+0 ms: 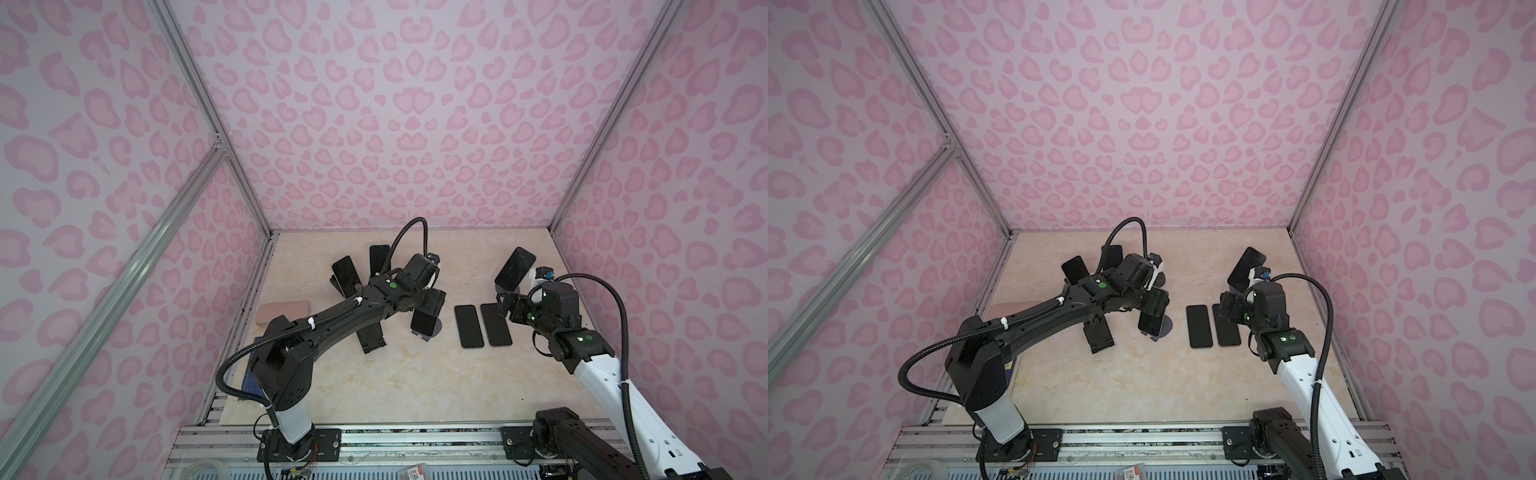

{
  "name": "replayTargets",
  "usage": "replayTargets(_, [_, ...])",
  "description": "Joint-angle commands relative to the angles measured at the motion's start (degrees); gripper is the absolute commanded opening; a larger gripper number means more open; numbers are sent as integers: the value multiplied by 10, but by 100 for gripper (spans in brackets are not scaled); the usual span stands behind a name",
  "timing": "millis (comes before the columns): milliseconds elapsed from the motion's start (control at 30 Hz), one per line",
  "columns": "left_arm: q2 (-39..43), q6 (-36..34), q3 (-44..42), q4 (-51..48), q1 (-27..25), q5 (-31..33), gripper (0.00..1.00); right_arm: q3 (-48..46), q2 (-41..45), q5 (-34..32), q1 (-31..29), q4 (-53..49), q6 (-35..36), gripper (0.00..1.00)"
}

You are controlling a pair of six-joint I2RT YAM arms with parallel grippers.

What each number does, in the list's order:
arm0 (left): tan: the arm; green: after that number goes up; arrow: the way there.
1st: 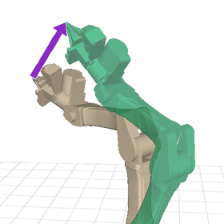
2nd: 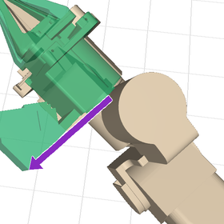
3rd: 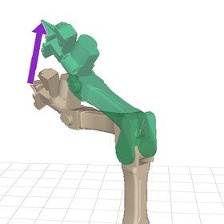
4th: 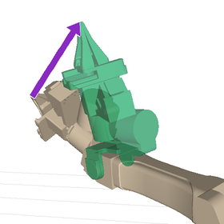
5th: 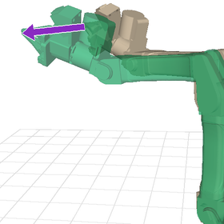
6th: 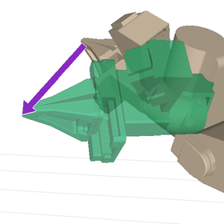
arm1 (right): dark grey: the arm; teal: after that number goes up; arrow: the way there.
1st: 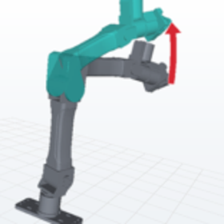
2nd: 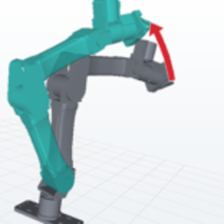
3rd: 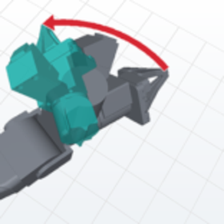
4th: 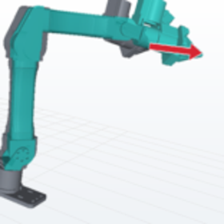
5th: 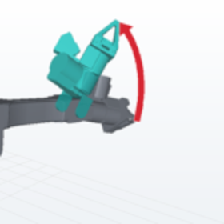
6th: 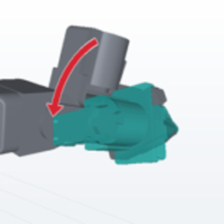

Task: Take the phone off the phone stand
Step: 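Carry the grey-edged phone toward the robot and lower it to the table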

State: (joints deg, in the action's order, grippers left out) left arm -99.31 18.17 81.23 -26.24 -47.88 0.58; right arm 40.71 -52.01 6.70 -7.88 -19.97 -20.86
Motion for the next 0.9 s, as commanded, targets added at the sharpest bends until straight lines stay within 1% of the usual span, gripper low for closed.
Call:
replayTargets(0, [23, 41, -13, -7, -12, 15, 66, -4, 1, 4, 0, 14, -3, 94])
replayTargets(167, [52, 85, -46, -16, -33, 39, 66, -5, 7, 6, -1, 13, -4, 94])
replayTargets(300, [82, 119, -93, -24, -43, 58, 65, -6, 15, 8, 0, 13, -6, 93])
replayTargets(400, [105, 159, -131, -31, -46, 66, 64, -6, 20, 10, 0, 14, -6, 93])
replayTargets(533, [128, 210, -174, -44, -53, 65, 64, -8, 28, 10, 0, 14, -7, 93])
replayTargets(667, [136, 245, -201, -62, -55, 59, 64, -9, 33, 14, 0, 16, -8, 92])
replayTargets(867, [125, 277, -211, -92, -56, 46, 63, -12, 33, 0, 3, 15, -10, 92])
